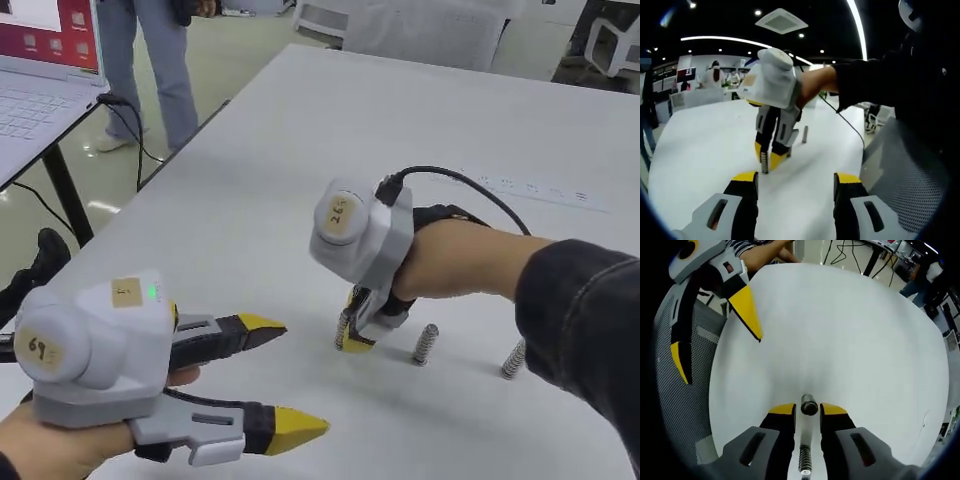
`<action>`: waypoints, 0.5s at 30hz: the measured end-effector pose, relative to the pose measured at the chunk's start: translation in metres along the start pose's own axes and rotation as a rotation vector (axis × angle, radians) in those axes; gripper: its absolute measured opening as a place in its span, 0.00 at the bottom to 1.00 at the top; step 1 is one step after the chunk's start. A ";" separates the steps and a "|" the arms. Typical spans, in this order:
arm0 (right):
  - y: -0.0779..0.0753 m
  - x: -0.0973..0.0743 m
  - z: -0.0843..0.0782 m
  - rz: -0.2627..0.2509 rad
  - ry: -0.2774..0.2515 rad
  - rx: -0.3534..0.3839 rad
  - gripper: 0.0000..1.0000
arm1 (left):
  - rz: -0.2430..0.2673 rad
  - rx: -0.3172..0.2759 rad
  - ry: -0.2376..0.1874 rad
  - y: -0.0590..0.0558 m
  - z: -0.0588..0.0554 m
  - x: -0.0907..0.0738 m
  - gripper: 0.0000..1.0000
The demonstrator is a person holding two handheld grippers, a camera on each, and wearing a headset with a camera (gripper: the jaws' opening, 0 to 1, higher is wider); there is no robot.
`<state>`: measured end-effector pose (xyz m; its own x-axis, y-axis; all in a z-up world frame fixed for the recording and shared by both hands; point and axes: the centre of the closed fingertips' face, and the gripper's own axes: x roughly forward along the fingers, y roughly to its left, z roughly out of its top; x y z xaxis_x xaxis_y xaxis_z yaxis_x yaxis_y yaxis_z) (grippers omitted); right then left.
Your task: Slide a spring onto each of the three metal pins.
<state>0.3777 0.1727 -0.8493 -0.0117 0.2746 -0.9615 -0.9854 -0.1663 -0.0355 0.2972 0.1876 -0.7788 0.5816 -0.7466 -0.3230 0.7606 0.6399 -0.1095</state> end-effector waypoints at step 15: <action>-0.005 -0.032 -0.016 -0.053 -0.129 0.108 0.38 | 0.011 0.005 0.004 0.006 0.005 0.005 0.56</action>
<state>0.3860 0.1500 -0.8224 0.0262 0.4006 -0.9159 -0.9976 -0.0478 -0.0494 0.3059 0.1870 -0.7767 0.5891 -0.7385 -0.3279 0.7553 0.6475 -0.1012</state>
